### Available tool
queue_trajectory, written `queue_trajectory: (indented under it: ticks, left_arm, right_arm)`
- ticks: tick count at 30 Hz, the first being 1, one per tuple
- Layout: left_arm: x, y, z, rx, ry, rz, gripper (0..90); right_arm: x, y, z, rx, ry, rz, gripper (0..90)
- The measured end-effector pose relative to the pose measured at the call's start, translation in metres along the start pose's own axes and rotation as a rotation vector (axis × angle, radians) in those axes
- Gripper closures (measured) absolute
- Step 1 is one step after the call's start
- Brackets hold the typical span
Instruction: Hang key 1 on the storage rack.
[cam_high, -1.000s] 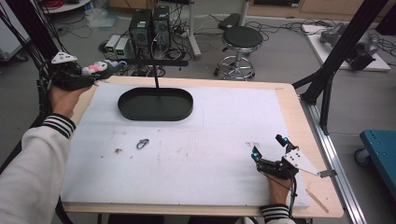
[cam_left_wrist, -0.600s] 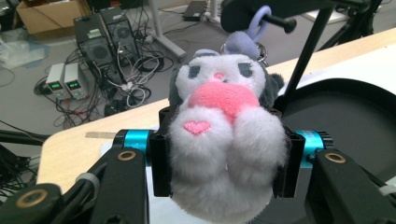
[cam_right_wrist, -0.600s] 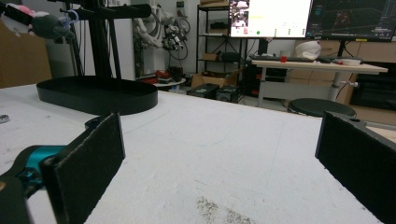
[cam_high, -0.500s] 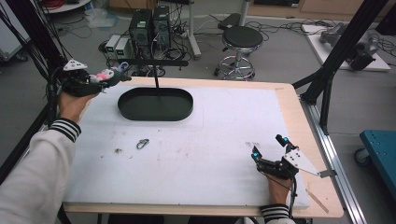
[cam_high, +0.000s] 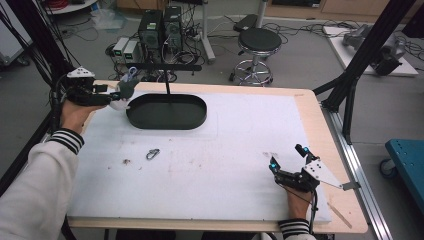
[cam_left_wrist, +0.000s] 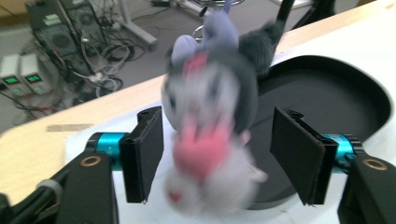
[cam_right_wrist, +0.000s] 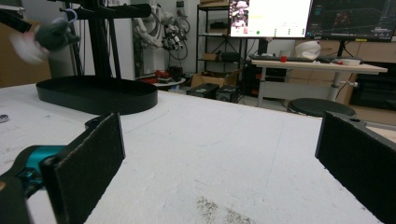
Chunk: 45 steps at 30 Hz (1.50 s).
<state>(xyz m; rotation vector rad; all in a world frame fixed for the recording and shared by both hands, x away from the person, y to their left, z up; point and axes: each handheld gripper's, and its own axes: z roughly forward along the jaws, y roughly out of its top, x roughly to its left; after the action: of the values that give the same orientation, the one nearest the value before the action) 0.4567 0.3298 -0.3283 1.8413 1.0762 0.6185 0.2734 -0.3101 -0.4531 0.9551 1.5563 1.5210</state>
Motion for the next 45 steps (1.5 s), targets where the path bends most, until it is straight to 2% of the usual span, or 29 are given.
queue_trajectory:
  ticks: [3, 5, 7, 8, 10, 12, 14, 19, 22, 23, 28, 31, 36, 42, 45]
  left_arm:
    - [-0.004, 0.003, -0.005, -0.033, 0.004, 0.021, 22.6]
    - [-0.007, 0.005, -0.008, -0.079, -0.033, 0.055, 15.7]
    - [-0.010, 0.007, -0.011, -0.124, -0.059, 0.065, 1.6]
    - [-0.012, 0.007, -0.013, -0.143, -0.088, 0.065, 1.7]
    - [-0.016, 0.006, -0.018, -0.178, -0.109, 0.067, 1.7]
    - [-0.021, 0.003, -0.023, -0.190, -0.141, 0.060, 1.7]
    - [-0.029, -0.003, -0.029, -0.207, -0.150, 0.053, 1.7]
    - [-0.052, -0.024, -0.046, -0.269, -0.186, 0.081, 1.7]
    - [-0.063, -0.035, -0.054, -0.299, -0.197, 0.072, 1.7]
    - [-0.066, -0.037, -0.056, -0.298, -0.203, 0.073, 1.7]
    - [-0.084, -0.052, -0.062, -0.363, -0.245, 0.080, 1.7]
    - [-0.094, -0.064, -0.062, -0.375, -0.266, 0.083, 1.7]
    - [-0.102, -0.077, -0.064, -0.387, -0.273, 0.088, 1.7]
    - [-0.104, -0.085, -0.064, -0.382, -0.263, 0.087, 1.7]
    - [-0.105, -0.088, -0.065, -0.395, -0.259, 0.093, 1.7]
  right_arm:
    - [0.000, 0.000, 0.000, -0.001, 0.000, -0.004, 0.6]
    - [0.000, 0.000, 0.000, 0.000, -0.001, -0.001, 0.6]
    - [0.000, 0.000, 0.000, 0.000, 0.000, 0.000, 0.6]
    - [0.000, 0.000, 0.000, 0.000, 0.000, 0.001, 0.6]
    - [0.000, 0.000, 0.000, 0.000, 0.001, 0.001, 0.6]
    - [0.000, 0.000, 0.000, 0.000, 0.003, 0.002, 0.6]
    - [0.000, 0.000, 0.000, 0.001, 0.002, 0.001, 0.6]
    - [0.000, 0.000, 0.000, 0.000, 0.003, -0.005, 0.6]
    - [0.000, 0.000, 0.000, 0.002, 0.003, -0.001, 0.7]
    - [0.000, 0.000, 0.000, 0.001, 0.003, -0.001, 0.7]
    - [0.001, 0.000, 0.000, 0.005, 0.004, -0.001, 0.6]
    - [0.001, 0.000, 0.000, 0.003, 0.004, -0.002, 0.7]
    - [0.001, 0.000, 0.000, 0.002, 0.003, -0.010, 0.7]
    - [0.001, 0.000, 0.000, 0.004, 0.002, -0.011, 0.6]
    - [0.001, 0.000, 0.001, 0.001, 0.000, -0.021, 0.6]
